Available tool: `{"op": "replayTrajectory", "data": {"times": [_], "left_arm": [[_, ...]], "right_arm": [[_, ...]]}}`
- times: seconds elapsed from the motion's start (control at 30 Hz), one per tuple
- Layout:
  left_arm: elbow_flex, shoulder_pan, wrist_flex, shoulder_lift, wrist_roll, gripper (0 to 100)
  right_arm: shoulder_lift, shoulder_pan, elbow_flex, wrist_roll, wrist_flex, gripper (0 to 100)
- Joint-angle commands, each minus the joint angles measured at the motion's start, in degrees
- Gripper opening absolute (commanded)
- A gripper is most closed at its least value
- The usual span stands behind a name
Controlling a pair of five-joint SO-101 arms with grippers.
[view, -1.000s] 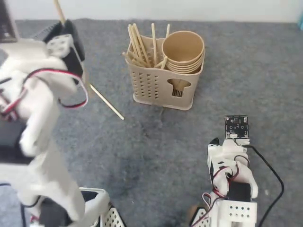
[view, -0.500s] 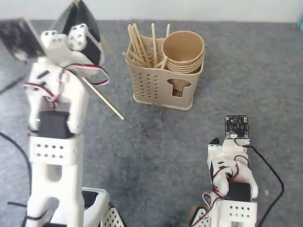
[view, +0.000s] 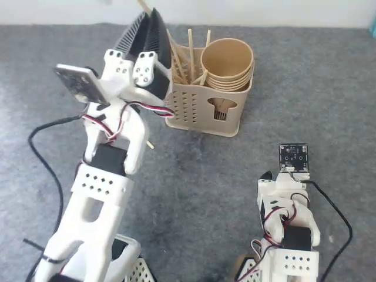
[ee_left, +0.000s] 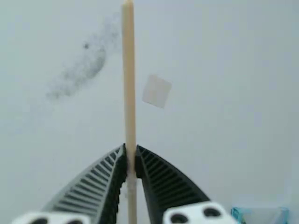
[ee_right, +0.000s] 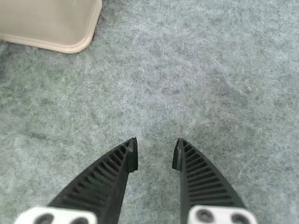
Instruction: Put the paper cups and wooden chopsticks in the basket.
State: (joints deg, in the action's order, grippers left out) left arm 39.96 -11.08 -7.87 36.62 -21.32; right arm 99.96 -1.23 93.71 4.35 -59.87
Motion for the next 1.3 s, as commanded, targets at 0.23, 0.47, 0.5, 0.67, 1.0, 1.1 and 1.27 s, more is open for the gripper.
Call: {"op": "replayTrajectory", "data": {"times": [0.23,0.47,0.5,0.67,1.0,1.1,1.27], "left_arm": [[-0.31,0.18,-8.09,-11.25,11.69,1],[0.48,0.53,-5.71,-11.34,14.51,23],[0.4,0.53,-4.4,-11.34,14.51,27],[0.31,1.58,-0.44,-10.9,14.59,33],[-5.14,15.21,25.49,9.05,10.81,33],[-11.12,22.33,38.68,11.34,4.31,33],[-18.33,28.48,49.85,6.42,-0.97,33]], "right_arm": [[-0.22,-0.57,-0.26,1.05,1.01,13.6],[-0.22,-0.57,-0.26,1.05,1.1,13.6],[-0.22,-0.57,-0.26,1.05,1.1,13.6],[-0.22,-0.57,-0.26,1.05,1.1,13.6],[-0.22,-0.57,-0.26,1.05,1.19,13.6],[-0.22,-0.57,-0.26,1.05,1.19,13.6],[-0.22,-0.57,-0.26,1.05,1.1,13.6]]}}
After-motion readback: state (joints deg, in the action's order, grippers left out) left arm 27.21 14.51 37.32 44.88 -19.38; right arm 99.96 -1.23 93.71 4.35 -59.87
